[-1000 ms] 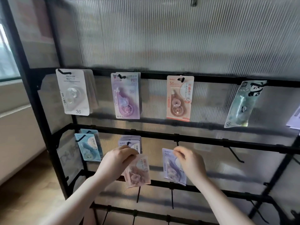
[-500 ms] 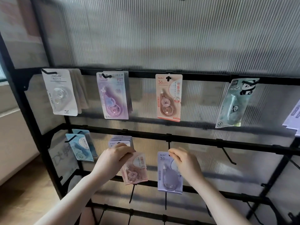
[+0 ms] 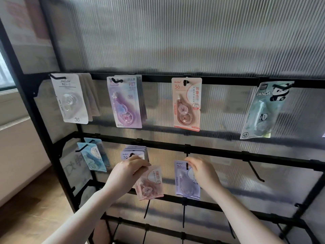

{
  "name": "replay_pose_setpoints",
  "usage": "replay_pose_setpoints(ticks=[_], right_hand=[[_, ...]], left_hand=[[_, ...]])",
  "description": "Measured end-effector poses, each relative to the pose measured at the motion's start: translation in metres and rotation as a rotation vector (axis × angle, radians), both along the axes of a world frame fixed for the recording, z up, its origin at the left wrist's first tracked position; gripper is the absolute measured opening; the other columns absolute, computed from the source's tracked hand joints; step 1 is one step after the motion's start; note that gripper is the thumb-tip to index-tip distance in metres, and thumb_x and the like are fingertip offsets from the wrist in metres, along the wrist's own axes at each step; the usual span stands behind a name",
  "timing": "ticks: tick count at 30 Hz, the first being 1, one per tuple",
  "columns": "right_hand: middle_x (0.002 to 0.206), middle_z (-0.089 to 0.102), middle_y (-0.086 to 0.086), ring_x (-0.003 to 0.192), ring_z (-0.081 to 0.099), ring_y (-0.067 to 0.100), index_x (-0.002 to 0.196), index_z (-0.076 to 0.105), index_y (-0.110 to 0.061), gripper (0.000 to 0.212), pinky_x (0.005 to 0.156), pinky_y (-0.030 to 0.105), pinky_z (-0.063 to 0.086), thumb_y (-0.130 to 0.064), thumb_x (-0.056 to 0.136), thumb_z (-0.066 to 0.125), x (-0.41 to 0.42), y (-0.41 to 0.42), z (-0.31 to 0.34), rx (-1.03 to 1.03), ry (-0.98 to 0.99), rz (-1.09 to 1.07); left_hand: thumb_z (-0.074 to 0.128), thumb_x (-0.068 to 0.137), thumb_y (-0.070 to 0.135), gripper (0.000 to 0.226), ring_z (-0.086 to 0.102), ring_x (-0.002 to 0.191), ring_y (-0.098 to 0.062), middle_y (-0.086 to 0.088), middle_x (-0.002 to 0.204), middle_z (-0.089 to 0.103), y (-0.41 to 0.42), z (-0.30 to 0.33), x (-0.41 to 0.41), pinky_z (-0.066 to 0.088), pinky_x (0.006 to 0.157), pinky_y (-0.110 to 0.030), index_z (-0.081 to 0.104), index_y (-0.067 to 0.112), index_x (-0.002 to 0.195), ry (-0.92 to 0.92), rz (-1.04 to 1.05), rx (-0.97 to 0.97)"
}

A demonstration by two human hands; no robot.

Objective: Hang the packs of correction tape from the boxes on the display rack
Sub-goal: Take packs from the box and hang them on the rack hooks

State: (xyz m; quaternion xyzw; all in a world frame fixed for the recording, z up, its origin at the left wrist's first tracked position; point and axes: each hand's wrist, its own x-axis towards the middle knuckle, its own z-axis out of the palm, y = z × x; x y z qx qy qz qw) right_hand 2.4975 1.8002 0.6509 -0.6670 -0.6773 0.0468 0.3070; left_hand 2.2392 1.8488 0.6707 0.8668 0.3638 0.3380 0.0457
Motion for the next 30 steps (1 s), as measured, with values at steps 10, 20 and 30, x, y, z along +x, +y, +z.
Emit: replay_pose_setpoints(ticks=[10, 20, 30], right_hand=[[0.119, 0.063, 0.004, 0.108, 0.059, 0.018, 0.125, 0.058, -0.014, 0.031, 0.081, 0.018, 0.041, -0.016, 0.095, 0.049, 0.009, 0.017, -0.005, 0.038, -0.017, -0.017], [0.105, 0.064, 0.002, 0.094, 0.06, 0.016, 0.122, 0.059, -0.017, 0.028, 0.07, 0.023, 0.046, -0.019, 0.095, 0.049, 0.016, 0.033, -0.001, 0.052, -0.058, -0.026], [0.124, 0.059, 0.0, 0.113, 0.054, 0.014, 0.13, 0.052, -0.016, 0.035, 0.09, 0.024, 0.044, -0.026, 0.097, 0.045, 0.026, 0.019, 0.003, 0.109, -0.022, -0.103]], left_hand=[[0.04, 0.082, 0.043, 0.039, 0.062, 0.072, -0.008, 0.01, 0.087, 0.065, 0.0, 0.0, 0.006, 0.054, 0.057, -0.033, 0.071, 0.023, 0.094, 0.006, 0.02, -0.027], [0.042, 0.082, 0.043, 0.036, 0.061, 0.073, -0.005, 0.011, 0.086, 0.066, 0.001, 0.008, 0.012, 0.054, 0.059, -0.033, 0.07, 0.024, 0.093, -0.022, 0.005, -0.046], [0.064, 0.083, 0.017, 0.014, 0.063, 0.078, -0.003, 0.013, 0.09, 0.066, 0.0, 0.051, 0.017, 0.054, 0.068, -0.021, 0.073, 0.02, 0.094, -0.053, -0.053, 0.011]])
